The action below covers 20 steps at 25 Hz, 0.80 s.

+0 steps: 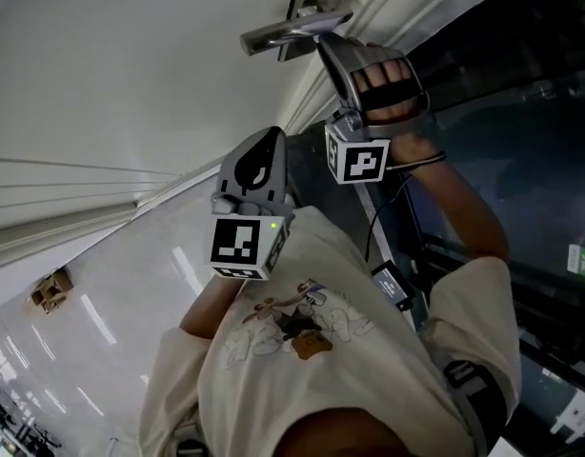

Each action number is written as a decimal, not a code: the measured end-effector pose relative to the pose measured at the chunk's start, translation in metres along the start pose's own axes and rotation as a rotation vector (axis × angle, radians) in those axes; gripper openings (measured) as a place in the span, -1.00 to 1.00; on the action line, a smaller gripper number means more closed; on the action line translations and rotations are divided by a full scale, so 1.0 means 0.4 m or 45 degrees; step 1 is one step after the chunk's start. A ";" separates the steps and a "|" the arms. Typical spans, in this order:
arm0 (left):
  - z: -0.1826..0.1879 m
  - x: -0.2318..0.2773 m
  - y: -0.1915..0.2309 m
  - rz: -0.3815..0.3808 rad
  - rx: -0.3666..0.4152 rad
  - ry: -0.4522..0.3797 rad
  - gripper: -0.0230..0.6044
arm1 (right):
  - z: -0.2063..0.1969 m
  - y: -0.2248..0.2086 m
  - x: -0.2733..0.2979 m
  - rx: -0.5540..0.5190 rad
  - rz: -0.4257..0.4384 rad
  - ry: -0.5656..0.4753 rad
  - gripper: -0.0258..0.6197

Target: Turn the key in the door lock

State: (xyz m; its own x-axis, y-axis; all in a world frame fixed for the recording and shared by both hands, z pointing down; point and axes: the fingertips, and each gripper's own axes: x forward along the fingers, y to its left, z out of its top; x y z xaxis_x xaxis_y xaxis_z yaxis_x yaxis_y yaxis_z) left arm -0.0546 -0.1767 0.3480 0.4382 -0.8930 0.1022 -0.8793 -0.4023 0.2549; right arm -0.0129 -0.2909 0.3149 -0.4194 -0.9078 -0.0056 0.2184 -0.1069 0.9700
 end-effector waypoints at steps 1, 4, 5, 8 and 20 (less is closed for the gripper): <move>0.005 0.004 0.001 -0.001 0.006 -0.003 -0.91 | -0.001 0.001 0.004 -0.043 0.006 0.000 -0.54; 0.011 0.015 0.008 0.003 0.004 -0.009 -0.91 | 0.009 0.001 0.015 -0.162 0.016 -0.032 -0.54; 0.011 0.019 0.007 0.000 -0.002 -0.008 -0.91 | 0.012 0.004 0.019 -0.194 0.022 -0.036 -0.54; 0.011 0.028 0.001 -0.015 -0.013 -0.008 -0.91 | 0.009 0.019 0.034 -0.271 0.043 -0.013 -0.55; 0.010 0.041 0.019 -0.035 -0.029 0.001 -0.91 | 0.003 0.002 0.053 -0.180 -0.019 0.034 -0.83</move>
State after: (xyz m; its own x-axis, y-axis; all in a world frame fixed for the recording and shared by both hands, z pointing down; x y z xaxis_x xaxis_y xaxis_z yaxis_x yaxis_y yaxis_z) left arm -0.0546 -0.1953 0.3478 0.4624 -0.8815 0.0956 -0.8624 -0.4221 0.2794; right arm -0.0228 -0.3096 0.3160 -0.4005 -0.9159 -0.0277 0.3353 -0.1746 0.9258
